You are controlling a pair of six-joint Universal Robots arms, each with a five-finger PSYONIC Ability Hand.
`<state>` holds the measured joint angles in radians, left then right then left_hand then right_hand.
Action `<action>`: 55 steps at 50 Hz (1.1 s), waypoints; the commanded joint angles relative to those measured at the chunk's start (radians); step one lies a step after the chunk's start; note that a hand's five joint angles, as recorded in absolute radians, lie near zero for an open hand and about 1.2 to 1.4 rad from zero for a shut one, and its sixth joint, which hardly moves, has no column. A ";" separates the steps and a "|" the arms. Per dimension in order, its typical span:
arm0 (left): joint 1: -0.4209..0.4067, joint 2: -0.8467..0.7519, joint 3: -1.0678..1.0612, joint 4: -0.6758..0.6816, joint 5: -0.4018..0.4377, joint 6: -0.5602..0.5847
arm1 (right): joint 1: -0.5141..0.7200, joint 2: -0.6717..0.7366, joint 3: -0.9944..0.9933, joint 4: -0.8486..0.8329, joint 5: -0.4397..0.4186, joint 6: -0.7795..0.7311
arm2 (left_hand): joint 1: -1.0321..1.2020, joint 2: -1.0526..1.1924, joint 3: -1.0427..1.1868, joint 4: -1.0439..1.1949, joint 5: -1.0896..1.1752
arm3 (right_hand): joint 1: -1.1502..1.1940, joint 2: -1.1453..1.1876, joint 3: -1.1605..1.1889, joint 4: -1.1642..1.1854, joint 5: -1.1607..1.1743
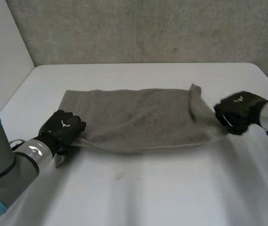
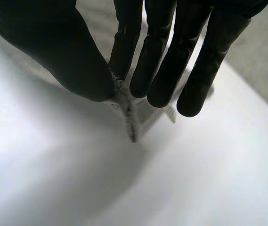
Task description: Fold the towel.
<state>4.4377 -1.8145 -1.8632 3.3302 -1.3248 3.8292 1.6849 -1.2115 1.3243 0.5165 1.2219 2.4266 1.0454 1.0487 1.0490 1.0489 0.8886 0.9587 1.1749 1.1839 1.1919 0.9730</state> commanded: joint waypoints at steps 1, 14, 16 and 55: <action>0.003 -0.017 -0.007 0.000 0.001 0.001 | -0.044 -0.083 0.147 0.083 0.117 -0.181 | -0.294 -0.297 -0.297 -0.297 -0.312 | 0.438 0.221 0.212 0.204 0.249; 0.035 -0.032 -0.022 0.014 -0.028 0.003 | -0.063 -0.106 0.295 -0.142 0.116 -0.129 | -0.274 -0.277 -0.278 -0.278 -0.292 | 0.438 0.221 0.212 0.204 0.249; 0.043 -0.032 -0.024 0.019 -0.037 0.003 | -0.063 -0.106 0.302 -0.148 0.116 -0.127 | -0.239 -0.242 -0.242 -0.242 -0.257 | 0.438 0.221 0.212 0.204 0.249; 0.054 0.172 0.013 -0.387 0.027 0.354 | -0.103 -0.171 0.314 0.087 0.168 -0.402 | 0.351 0.348 0.347 0.347 0.333 | 0.438 0.221 0.212 0.204 0.249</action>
<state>4.5000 -1.4978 -1.9331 2.7829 -1.3106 4.1876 1.5796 -1.4947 1.7568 0.6724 1.3806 1.9608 1.1671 1.2174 1.2156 1.2173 1.0276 0.9587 1.1749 1.1839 1.1919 0.9779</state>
